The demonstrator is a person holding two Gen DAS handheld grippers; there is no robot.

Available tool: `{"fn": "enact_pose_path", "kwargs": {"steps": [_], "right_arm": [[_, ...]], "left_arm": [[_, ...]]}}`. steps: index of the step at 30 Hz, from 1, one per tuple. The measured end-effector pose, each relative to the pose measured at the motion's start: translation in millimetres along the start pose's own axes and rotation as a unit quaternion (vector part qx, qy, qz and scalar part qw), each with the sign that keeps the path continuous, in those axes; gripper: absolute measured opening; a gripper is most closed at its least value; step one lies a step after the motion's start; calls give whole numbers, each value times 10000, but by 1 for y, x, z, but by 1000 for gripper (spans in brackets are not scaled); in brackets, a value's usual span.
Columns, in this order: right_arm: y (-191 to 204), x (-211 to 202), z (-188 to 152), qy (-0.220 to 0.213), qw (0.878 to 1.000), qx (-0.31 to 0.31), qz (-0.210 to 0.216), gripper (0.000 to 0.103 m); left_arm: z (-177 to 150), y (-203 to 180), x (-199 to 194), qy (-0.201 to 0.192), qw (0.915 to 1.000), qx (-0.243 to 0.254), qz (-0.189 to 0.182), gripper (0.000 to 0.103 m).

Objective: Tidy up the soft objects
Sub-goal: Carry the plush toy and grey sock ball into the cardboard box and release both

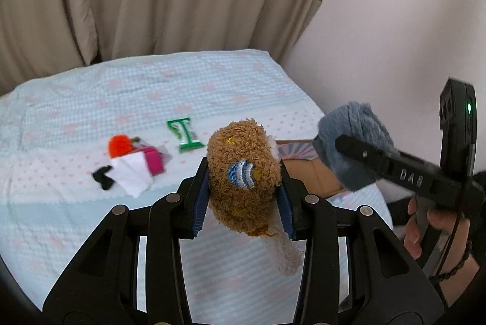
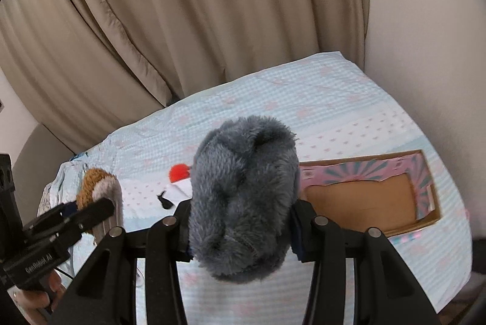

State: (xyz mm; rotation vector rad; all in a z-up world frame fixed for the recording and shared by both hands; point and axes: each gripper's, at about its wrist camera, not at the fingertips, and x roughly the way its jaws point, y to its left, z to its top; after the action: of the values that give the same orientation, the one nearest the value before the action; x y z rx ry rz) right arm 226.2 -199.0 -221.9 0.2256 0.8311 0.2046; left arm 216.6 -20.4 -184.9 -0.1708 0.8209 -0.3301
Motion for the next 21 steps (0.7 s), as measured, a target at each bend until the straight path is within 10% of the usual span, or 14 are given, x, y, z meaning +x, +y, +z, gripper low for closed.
{"fn": "enact_pose_path", "kwargs": {"steps": [10, 21], "right_arm": [[-134, -4, 1, 418, 9988, -203, -158, 42], [-239, 68, 0, 1190, 9916, -307, -395, 42]], "left_arm": [[-2, -118, 100, 427, 9986, -272, 132, 36], [-18, -156, 252, 1360, 9889, -382, 458, 36]]}}
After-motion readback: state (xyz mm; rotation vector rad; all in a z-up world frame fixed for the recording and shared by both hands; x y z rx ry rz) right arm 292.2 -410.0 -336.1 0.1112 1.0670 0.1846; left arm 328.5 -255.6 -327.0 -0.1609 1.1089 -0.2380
